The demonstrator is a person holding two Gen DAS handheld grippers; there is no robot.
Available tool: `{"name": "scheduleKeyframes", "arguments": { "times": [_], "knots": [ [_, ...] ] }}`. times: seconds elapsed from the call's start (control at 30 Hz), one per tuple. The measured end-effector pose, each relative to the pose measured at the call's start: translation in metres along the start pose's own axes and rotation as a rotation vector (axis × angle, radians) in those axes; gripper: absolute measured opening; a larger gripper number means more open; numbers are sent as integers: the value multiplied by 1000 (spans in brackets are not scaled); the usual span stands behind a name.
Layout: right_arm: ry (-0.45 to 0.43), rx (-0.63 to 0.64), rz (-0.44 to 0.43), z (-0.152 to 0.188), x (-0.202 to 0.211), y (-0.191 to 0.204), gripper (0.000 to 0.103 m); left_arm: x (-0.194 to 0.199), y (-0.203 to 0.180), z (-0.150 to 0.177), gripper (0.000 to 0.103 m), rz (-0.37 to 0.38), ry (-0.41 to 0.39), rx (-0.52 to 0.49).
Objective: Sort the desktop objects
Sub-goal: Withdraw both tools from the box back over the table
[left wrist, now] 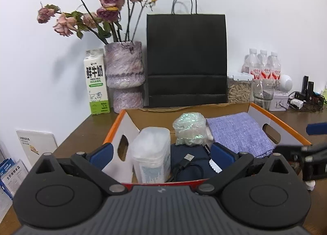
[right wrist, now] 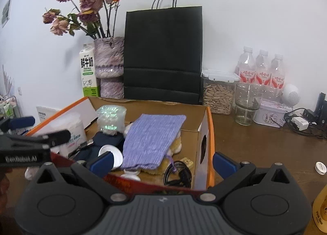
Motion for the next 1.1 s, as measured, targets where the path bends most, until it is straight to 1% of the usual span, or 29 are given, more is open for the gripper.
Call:
{"name": "scheduleKeyframes", "arguments": {
  "times": [0.13, 0.47, 0.63, 0.83, 0.97, 1.1],
  "knots": [
    [-3, 9, -1, 7, 11, 1, 103, 12, 8, 3, 103, 9, -11, 17],
    [13, 20, -6, 23, 29, -3, 103, 30, 25, 18, 103, 27, 25, 14],
    [43, 24, 14, 37, 35, -11, 103, 34, 42, 32, 103, 27, 84, 29],
    [98, -4, 49, 57, 36, -30, 102, 37, 64, 48, 103, 14, 145, 48],
    [133, -20, 68, 66, 32, -40, 97, 32, 70, 55, 103, -5, 185, 38],
    [162, -36, 80, 69, 26, -48, 91, 24, 74, 60, 103, 4, 230, 34]
  ]
}}
Point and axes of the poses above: each gripper's, at about its wrist camera, not at the fingertips, and x roughly against the way its jaws point, y to its left, z to its underside, the point moved 1 cm from there along -x, roughly the way its jaws point
